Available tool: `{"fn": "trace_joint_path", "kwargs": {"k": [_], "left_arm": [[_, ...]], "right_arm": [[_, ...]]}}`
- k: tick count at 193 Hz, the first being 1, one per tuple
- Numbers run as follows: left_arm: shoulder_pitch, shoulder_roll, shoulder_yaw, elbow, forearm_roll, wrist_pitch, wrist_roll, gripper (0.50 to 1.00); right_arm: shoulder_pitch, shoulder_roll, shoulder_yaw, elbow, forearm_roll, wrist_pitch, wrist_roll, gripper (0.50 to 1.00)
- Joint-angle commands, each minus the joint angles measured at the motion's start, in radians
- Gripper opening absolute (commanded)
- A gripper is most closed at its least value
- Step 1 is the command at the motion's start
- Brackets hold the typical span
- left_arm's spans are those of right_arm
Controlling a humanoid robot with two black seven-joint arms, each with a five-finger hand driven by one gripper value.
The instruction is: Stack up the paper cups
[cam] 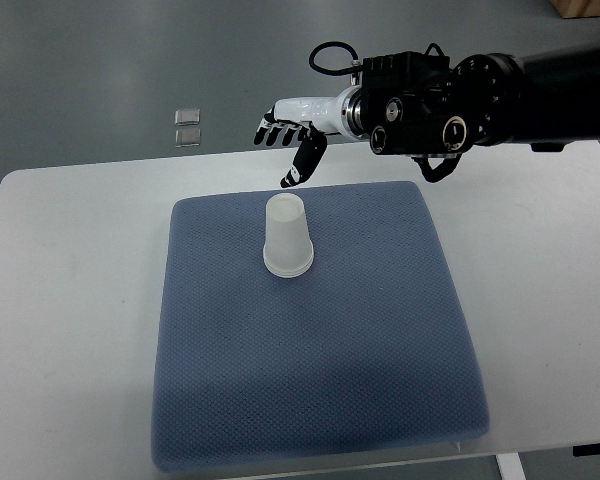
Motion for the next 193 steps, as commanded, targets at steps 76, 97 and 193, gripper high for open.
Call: {"fn": "trace_joint_path", "kwargs": {"k": [76,97,193], "left_arm": [[0.000,0.000,0.002,0.000,0.000,0.000,0.000,1.000],[0.000,0.000,0.002,0.000,0.000,0.000,0.000,1.000],[0.000,0.000,0.002,-0.002,0.000,0.000,0.000,1.000]], "right_arm": [[-0.541,-0.274,0.945,-0.170,0.131,-0.010,0.108,0.823],[-0.629,-0.276,1.051,-0.162,0.136,-0.007,0.124,0.825],[-0.951,-0.231,1.378,-0.167,0.134,0.142,0.190,0.917]]}}
